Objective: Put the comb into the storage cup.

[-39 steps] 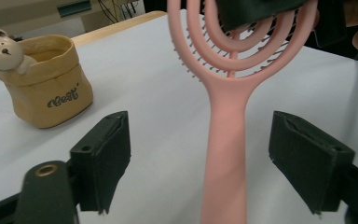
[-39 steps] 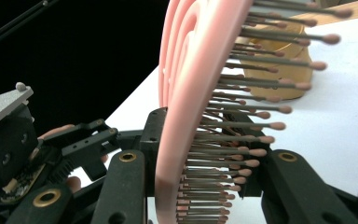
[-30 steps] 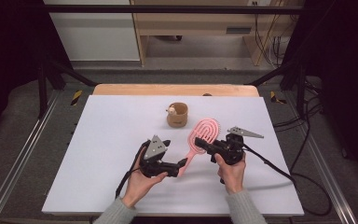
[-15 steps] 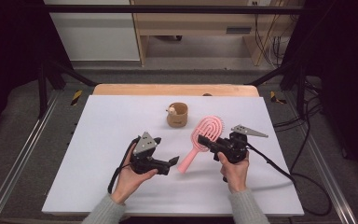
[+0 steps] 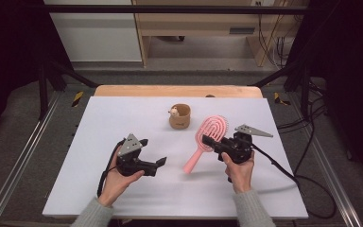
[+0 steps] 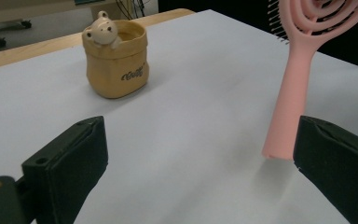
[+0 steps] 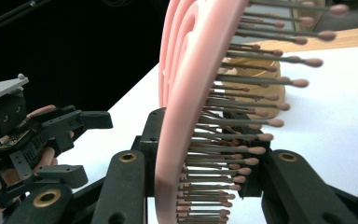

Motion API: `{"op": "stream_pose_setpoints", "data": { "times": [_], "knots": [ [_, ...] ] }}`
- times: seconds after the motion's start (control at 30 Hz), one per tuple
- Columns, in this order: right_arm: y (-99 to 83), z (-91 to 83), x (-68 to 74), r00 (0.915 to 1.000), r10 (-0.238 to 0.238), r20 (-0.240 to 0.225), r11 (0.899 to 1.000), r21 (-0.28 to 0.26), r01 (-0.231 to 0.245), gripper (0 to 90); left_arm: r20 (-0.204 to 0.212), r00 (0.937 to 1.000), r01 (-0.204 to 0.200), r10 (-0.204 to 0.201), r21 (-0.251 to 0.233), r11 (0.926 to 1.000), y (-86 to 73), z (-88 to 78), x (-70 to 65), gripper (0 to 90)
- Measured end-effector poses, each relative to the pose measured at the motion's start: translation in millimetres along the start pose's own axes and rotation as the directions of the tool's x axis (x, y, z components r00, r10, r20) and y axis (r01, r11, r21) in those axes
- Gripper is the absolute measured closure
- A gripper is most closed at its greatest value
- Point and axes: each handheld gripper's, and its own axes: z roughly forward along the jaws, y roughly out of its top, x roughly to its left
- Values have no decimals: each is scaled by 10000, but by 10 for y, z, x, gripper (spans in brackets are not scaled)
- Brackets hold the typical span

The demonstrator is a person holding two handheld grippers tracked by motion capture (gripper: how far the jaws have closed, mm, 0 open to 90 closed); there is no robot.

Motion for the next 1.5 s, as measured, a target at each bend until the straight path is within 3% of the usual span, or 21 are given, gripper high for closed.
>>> {"op": "stream_pose_setpoints", "data": {
  "times": [0.37,0.73,1.07,1.5],
  "knots": [
    [113,21,51,9997,-225,33,9997,-61,226,628,-483,9983,334,-333,14,9994,-185,-212,237,25],
    [229,-8,49,9991,-363,208,9991,-205,368,627,-778,9960,442,-438,29,9990,-321,-339,361,25],
    [315,1,59,9974,-569,436,9981,-208,579,627,-1169,9902,749,-759,-130,9971,-449,-526,502,25],
    [416,42,75,9949,-804,617,9965,-194,817,627,-1699,9818,842,-849,-114,9964,-622,-707,673,25]
  ]
}}
